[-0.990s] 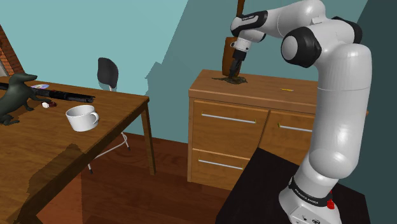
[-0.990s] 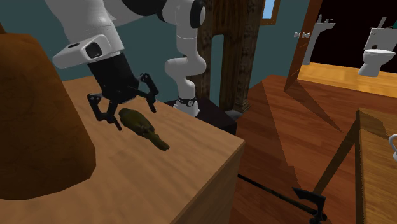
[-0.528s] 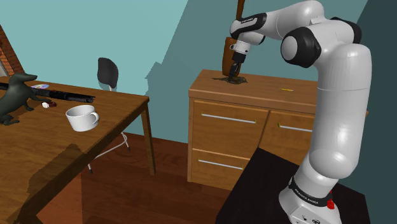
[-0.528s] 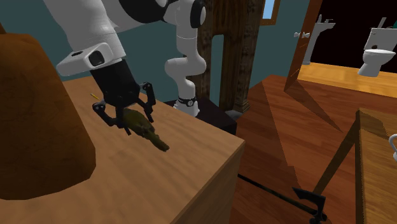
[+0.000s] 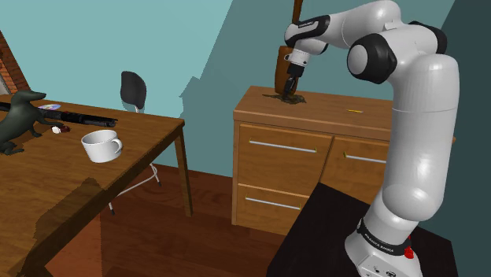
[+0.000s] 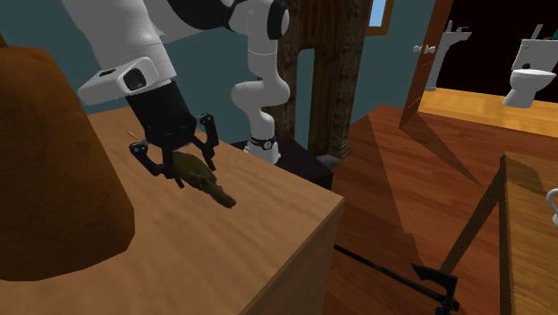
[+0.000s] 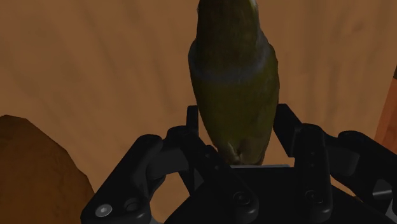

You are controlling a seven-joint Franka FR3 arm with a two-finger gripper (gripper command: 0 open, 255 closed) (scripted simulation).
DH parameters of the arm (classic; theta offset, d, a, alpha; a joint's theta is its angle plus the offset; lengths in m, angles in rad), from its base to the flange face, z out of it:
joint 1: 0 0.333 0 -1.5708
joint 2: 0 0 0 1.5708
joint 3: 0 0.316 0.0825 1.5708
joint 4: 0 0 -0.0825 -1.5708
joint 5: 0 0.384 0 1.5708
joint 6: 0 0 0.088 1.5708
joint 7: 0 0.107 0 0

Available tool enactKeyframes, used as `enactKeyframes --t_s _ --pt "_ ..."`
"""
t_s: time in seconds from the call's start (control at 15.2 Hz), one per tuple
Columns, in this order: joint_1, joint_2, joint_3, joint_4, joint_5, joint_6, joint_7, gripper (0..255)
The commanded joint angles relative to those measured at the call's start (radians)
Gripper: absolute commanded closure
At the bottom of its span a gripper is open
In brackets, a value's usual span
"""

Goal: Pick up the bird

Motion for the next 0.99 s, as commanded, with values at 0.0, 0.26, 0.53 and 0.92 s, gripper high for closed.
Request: enactKeyframes --t_s 0.0,0.26,0.53,0.92 --pt "-0.004 0.000 -0.002 0.024 -0.002 -0.024 0.006 255" --pt "-0.012 0.002 -0.004 0.081 -0.003 -0.076 0.019 255" --pt "-0.023 0.009 -0.005 0.144 -0.001 -0.131 0.031 255" --pt "-0.038 0.022 -0.006 0.217 0.006 -0.192 0.043 255"
